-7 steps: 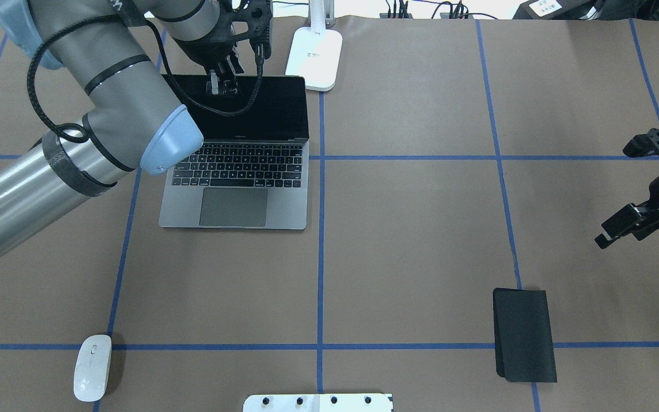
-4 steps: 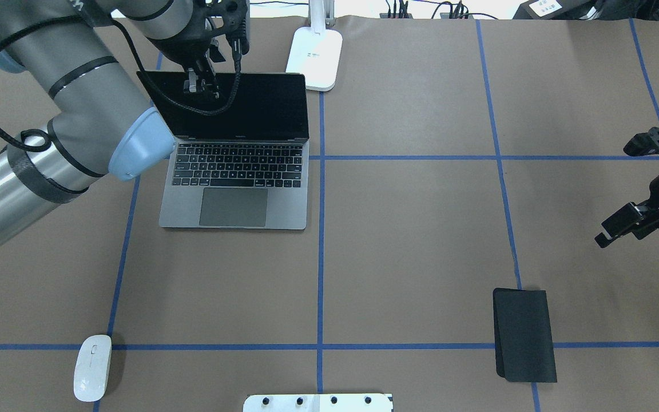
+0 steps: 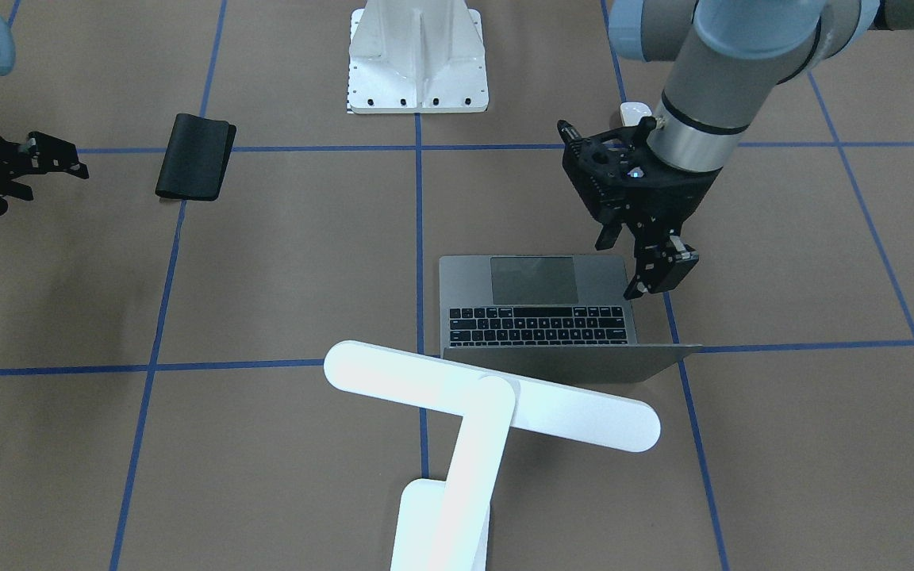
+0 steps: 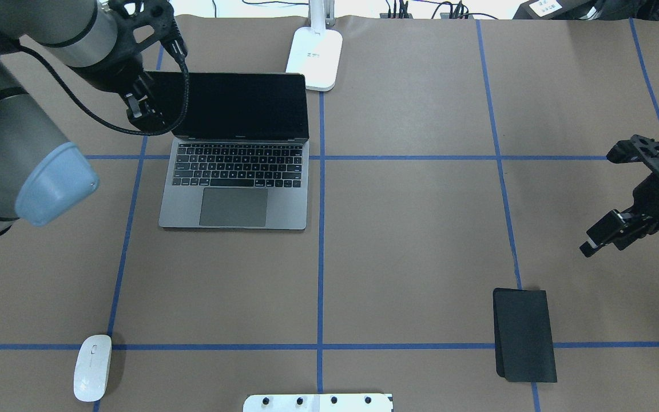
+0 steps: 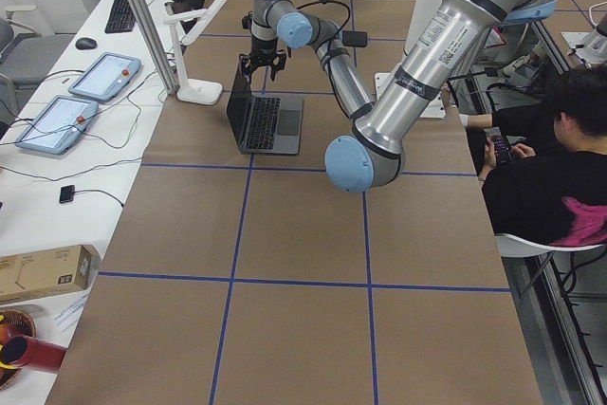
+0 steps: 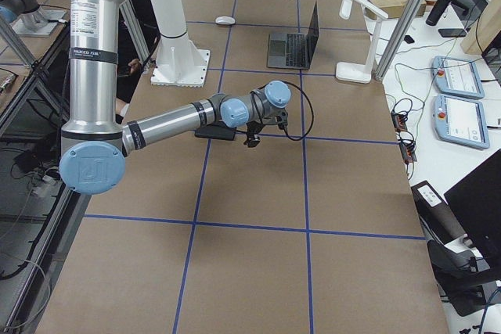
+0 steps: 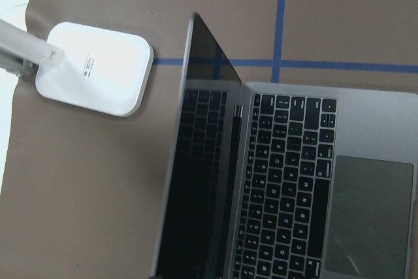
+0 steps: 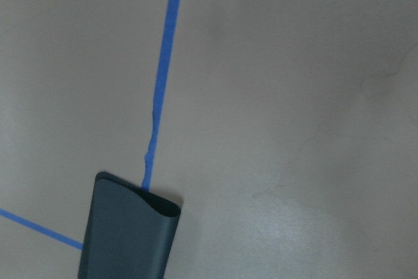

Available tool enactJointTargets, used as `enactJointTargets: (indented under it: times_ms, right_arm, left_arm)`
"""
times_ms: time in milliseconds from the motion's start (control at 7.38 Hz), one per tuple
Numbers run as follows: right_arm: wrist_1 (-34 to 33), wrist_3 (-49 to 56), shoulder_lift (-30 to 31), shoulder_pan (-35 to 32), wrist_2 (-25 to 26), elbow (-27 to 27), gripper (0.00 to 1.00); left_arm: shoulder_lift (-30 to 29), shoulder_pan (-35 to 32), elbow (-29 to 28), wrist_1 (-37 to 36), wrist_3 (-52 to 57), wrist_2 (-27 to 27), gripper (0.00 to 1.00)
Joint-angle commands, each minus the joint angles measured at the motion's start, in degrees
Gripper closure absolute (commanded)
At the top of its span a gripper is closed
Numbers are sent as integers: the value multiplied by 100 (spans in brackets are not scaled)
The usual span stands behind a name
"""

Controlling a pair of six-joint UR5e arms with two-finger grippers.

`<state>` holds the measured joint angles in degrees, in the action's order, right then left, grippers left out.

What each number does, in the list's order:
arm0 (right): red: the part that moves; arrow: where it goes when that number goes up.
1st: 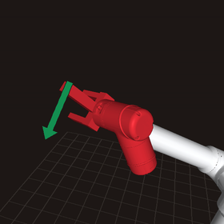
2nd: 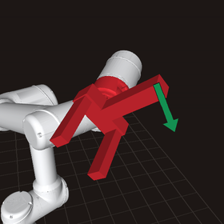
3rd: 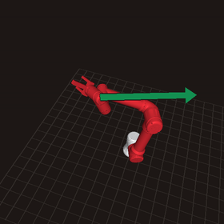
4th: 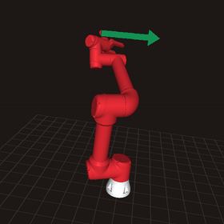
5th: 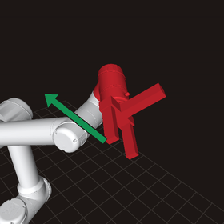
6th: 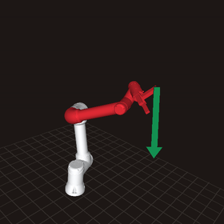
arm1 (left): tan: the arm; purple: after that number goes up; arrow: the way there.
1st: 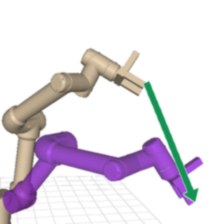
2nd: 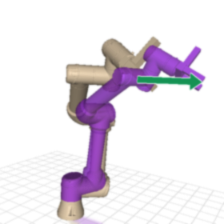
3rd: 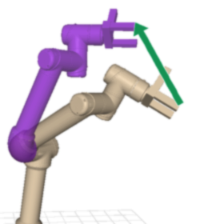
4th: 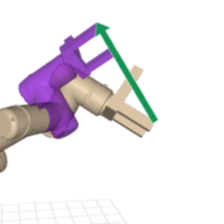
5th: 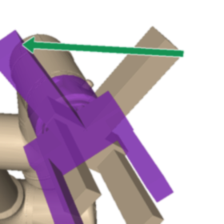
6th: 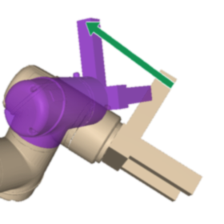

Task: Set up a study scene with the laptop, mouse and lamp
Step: 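Withdraw the left gripper from the laptop while the right gripper lowers to the pad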

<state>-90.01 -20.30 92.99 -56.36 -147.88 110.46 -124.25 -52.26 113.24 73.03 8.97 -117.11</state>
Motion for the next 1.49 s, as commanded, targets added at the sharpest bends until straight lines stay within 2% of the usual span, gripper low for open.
enactJointTargets:
  times_ms: [0,136,542,813,1084,1355]
  right_arm:
    - [36,-1084,-541,475,188,-6,12]
    - [71,-1255,-588,642,276,28,12]
    - [1343,-2318,-510,1134,637,-120,11]
    - [1355,-2329,-292,1188,638,-138,11]
    - [1773,-2320,401,1214,646,-129,12]
    - [1873,-2486,370,1433,603,-147,11]
  left_arm:
    - [426,-12,515,-545,-1278,-14,2]
    - [567,-12,524,-527,-1744,-23,1]
    - [1164,-117,699,-439,-2126,-145,1]
    - [1560,-179,683,-20,-2083,-155,1]
    - [1676,-171,481,342,-1927,-154,1]
    - [1685,-171,427,352,-1653,-155,1]
